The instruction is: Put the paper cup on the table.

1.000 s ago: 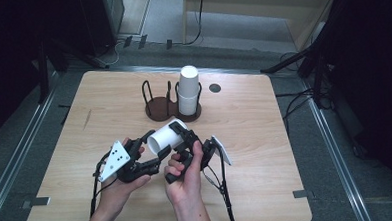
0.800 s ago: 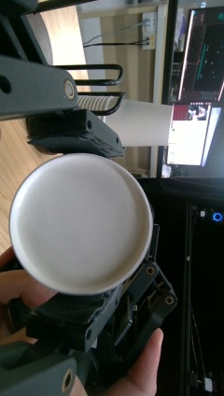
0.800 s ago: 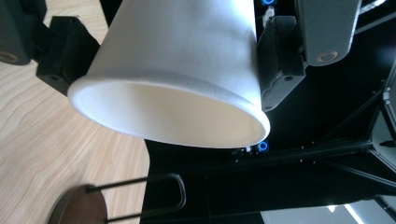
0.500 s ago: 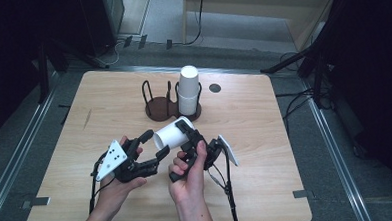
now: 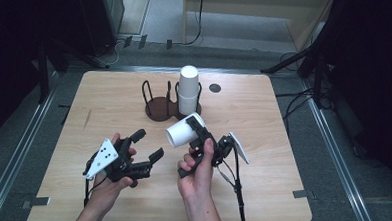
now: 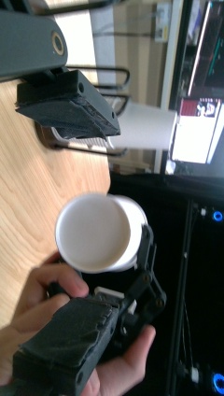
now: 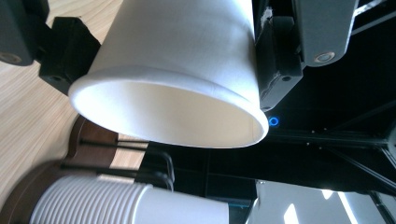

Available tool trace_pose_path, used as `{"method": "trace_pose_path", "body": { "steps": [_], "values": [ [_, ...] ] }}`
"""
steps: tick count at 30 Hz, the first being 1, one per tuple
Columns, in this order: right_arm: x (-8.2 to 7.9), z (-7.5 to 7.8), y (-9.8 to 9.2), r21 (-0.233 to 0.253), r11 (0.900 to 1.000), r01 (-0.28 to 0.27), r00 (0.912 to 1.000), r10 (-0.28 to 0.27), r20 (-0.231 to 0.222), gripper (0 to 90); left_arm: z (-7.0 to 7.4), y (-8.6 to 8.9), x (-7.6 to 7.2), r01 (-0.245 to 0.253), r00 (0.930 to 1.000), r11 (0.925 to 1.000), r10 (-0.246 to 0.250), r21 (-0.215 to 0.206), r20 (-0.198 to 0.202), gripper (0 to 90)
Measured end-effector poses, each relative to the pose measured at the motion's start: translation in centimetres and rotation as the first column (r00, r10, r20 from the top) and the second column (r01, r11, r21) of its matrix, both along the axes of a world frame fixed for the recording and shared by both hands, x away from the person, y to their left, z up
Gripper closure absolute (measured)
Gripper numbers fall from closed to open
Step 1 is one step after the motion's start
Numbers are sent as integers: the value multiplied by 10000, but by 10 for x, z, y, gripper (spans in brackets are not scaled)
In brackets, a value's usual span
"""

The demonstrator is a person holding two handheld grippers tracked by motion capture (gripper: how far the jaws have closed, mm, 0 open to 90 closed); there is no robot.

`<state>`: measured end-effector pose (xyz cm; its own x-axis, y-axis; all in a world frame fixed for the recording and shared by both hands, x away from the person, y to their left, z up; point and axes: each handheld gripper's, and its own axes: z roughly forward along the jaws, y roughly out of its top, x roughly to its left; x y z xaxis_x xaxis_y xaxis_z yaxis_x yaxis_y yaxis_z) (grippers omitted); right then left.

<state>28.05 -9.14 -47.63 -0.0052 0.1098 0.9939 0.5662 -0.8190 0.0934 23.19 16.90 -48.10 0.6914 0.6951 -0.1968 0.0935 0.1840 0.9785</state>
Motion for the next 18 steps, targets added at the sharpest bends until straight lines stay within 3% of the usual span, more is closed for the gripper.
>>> {"method": "trace_pose_path", "body": {
  "steps": [1,5,11,18],
  "values": [
    [0,0,-2,-299,9995,109,9999,-106,122,264,0,3,1,-23,9999,10000,22,-85,-101,118],
    [0,1,-5,-712,9971,262,9992,-240,316,264,0,11,3,-200,9991,9997,194,-145,-376,111],
    [-1,2,-7,-1313,9900,522,9968,-437,674,265,-3,25,8,-823,9948,9964,832,179,-588,107],
    [-1,6,-7,-2562,9623,909,9888,-566,1384,265,-13,47,15,-1637,9826,9849,1679,565,-794,105]
  ]
}}
